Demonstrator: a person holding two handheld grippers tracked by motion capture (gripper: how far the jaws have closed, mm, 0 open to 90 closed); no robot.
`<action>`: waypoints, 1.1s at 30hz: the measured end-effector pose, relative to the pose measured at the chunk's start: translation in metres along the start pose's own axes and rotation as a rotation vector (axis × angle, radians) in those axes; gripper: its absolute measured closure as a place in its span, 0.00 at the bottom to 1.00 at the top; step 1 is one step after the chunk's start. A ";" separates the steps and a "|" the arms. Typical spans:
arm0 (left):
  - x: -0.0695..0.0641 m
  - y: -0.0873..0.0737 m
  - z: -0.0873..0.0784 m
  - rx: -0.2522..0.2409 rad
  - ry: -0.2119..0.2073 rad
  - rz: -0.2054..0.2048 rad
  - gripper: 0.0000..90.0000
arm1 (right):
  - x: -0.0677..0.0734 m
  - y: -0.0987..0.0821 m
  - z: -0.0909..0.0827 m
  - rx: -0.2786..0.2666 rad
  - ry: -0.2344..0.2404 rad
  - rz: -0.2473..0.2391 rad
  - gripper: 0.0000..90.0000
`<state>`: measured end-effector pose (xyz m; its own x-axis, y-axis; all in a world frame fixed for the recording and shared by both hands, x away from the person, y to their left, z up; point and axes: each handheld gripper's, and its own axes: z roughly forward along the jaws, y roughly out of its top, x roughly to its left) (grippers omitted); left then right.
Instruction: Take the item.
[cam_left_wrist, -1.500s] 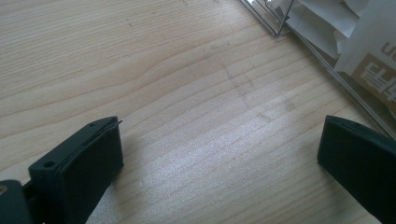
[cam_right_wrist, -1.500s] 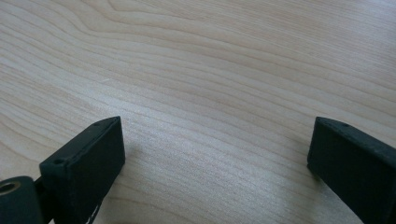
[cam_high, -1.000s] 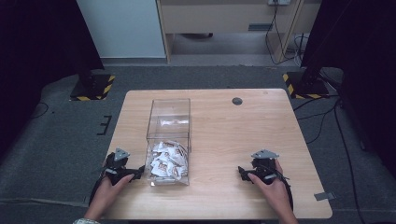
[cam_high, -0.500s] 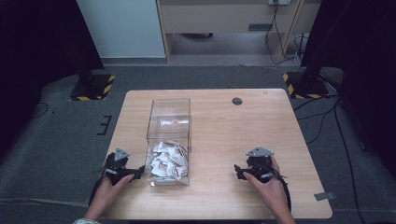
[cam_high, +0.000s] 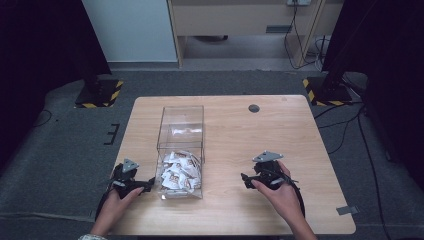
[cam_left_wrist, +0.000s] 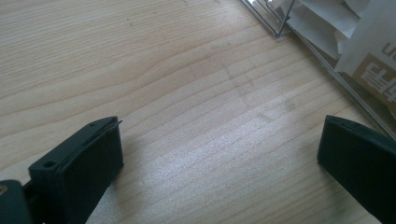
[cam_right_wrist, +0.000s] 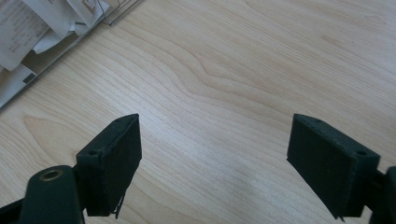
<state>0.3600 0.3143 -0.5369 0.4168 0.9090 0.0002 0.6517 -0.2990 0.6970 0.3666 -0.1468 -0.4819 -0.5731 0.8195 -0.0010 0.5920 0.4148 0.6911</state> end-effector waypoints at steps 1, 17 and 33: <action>0.000 0.000 0.000 0.000 0.000 0.000 0.00 | 0.000 0.001 0.000 0.001 0.001 -0.002 0.21; 0.000 0.000 0.000 0.000 0.000 0.000 0.00 | 0.009 0.027 -0.009 0.021 0.039 -0.052 0.31; 0.000 0.000 0.000 0.000 0.000 0.000 0.00 | 0.020 0.048 -0.010 0.015 0.068 -0.065 0.32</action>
<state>0.3600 0.3143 -0.5369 0.4168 0.9090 -0.0002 0.6519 -0.2988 0.6969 0.3779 -0.1150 -0.4419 -0.6473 0.7622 0.0034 0.5603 0.4728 0.6801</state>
